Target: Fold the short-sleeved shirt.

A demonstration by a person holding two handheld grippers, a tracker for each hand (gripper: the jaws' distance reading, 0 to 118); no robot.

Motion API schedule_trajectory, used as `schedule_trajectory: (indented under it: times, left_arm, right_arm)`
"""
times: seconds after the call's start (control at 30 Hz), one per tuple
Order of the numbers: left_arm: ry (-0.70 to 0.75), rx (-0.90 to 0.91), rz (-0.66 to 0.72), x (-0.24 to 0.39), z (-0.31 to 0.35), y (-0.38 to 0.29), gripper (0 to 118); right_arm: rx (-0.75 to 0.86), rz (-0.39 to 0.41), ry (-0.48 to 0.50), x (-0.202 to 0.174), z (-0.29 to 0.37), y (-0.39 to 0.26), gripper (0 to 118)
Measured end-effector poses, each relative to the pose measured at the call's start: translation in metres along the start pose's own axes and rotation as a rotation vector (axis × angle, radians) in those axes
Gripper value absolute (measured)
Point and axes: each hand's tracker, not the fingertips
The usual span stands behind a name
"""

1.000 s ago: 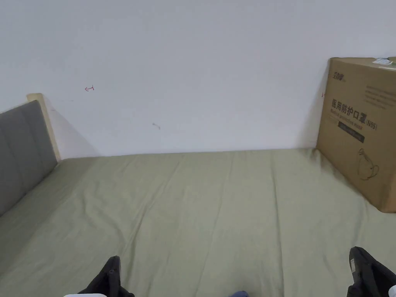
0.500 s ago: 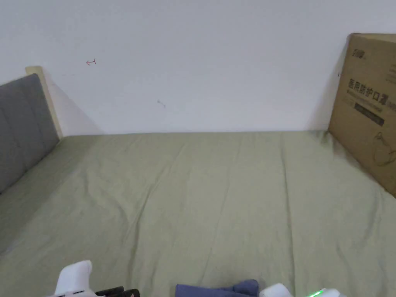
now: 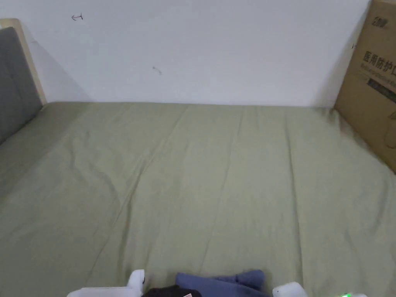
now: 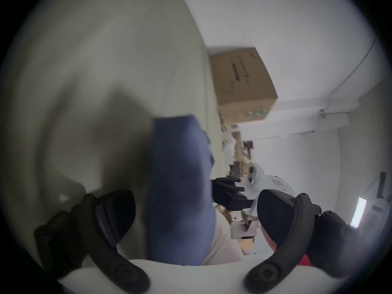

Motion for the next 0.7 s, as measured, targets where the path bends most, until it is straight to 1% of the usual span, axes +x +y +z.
schedule_trajectory:
  times: [0.03,0.07,0.1,0.13,0.17,0.2,0.23,0.27,0.3,0.33,0.37,0.47,0.5,0.57,0.6,0.7]
  left_arm:
    - [-0.004,-0.022,-0.013,0.003,-0.012,0.002,112]
    - [0.031,-0.03,-0.017,0.006,-0.022,0.003,95]
    - [0.057,-0.01,-0.013,0.006,-0.028,0.003,57]
    - [0.117,0.013,-0.016,0.006,-0.035,0.0,22]
    - [0.286,0.019,-0.027,0.004,-0.043,-0.003,21]
    - [0.333,0.015,-0.008,0.003,-0.046,-0.006,21]
    - [0.193,0.054,0.012,0.007,-0.036,-0.006,21]
    - [0.204,0.036,-0.011,0.015,-0.032,-0.005,21]
    - [0.275,0.029,-0.111,0.028,-0.027,-0.006,21]
    - [0.314,0.026,-0.186,0.042,-0.014,-0.004,20]
    - [0.309,0.025,-0.204,0.051,-0.001,-0.002,20]
    - [0.442,0.059,-0.283,0.078,0.062,0.014,20]
    - [0.514,0.059,-0.291,0.084,0.085,0.02,20]
    - [0.711,0.05,-0.317,0.091,0.123,0.03,20]
    - [0.859,0.035,-0.358,0.091,0.143,0.038,20]
    - [1.215,-0.041,-0.429,0.084,0.178,0.048,20]
  right_arm:
    - [0.004,-0.008,0.006,0.001,0.0,-0.001,0]
    - [0.009,-0.016,0.012,0.003,0.0,-0.003,0]
    - [0.016,-0.026,0.018,0.004,0.0,-0.004,0]
    - [0.026,-0.041,0.022,0.005,0.001,-0.006,0]
    - [0.04,-0.059,0.025,0.006,0.002,-0.009,0]
    - [0.07,-0.084,0.038,0.007,0.004,-0.012,0]
    - [0.078,-0.094,0.03,0.006,0.008,-0.013,0]
    - [0.097,-0.101,0.033,0.005,0.013,-0.016,0]
    - [0.132,-0.114,0.041,0.004,0.02,-0.019,0]
    - [0.169,-0.133,0.067,0.004,0.03,-0.023,0]
    - [0.188,-0.147,0.086,0.003,0.037,-0.025,0]
    - [0.207,-0.144,0.048,-0.004,0.06,-0.031,0]
    - [0.213,-0.134,0.035,-0.006,0.068,-0.032,0]
    - [0.227,-0.111,0.013,-0.01,0.078,-0.035,0]
    - [0.229,-0.092,0.002,-0.012,0.083,-0.036,0]
    - [0.219,-0.07,-0.043,-0.016,0.092,-0.036,0]
